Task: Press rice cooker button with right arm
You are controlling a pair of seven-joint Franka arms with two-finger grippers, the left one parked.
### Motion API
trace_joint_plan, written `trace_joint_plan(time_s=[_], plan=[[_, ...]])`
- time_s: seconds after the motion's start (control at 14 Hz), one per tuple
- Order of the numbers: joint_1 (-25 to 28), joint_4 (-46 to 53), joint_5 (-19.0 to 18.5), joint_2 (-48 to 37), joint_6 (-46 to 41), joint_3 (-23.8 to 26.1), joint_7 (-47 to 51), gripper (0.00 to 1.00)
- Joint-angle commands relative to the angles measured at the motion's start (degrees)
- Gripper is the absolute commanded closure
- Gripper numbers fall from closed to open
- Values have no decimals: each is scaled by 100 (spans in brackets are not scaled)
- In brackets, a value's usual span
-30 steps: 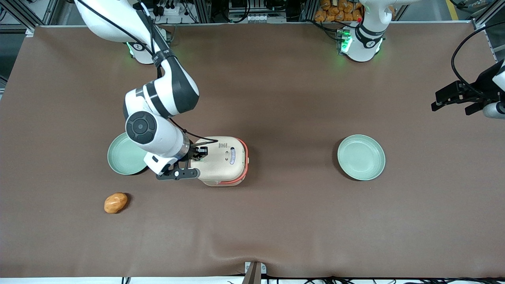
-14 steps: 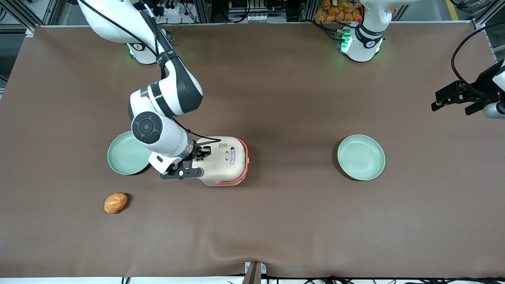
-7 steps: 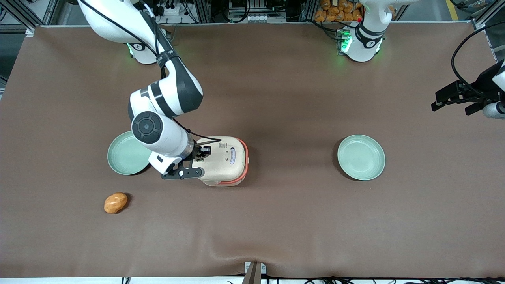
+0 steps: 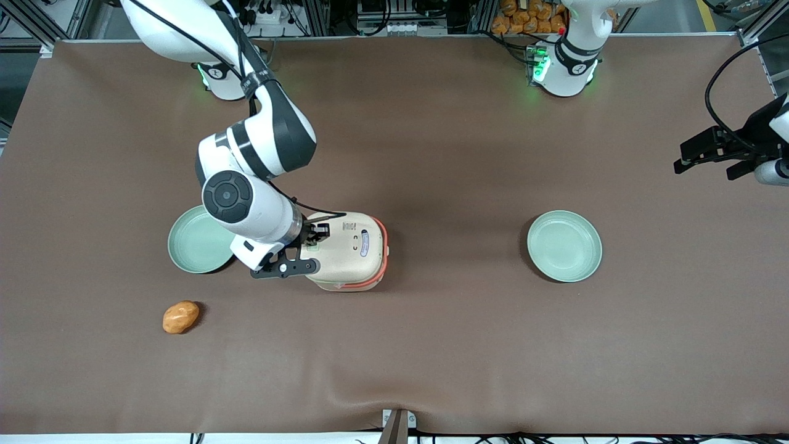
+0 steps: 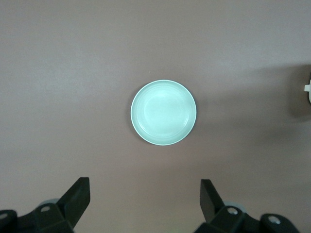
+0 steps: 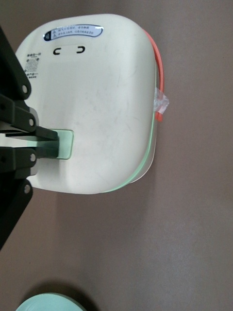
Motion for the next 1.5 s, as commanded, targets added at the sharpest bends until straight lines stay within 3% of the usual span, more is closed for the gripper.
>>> trace_joint_plan(time_s=[0.0,0.29,0.43,0.57,0.79,1.07,1.29,1.43], plan=[[-8,342,122,-136,-530,-42,-44,88],[-52,555,254,-460,-883,-42,0,83],[-139,555,263,-733,-1067,-33,0,72],[-297,555,271,-996,-1287,-15,0,49],[-622,546,263,-1340,-1576,81,-52,0],[-1606,537,158,-1761,-2165,678,-87,0],[-1827,520,-736,-2078,-2281,697,-946,0],[-2142,494,-924,-2263,-2368,705,-1299,0]])
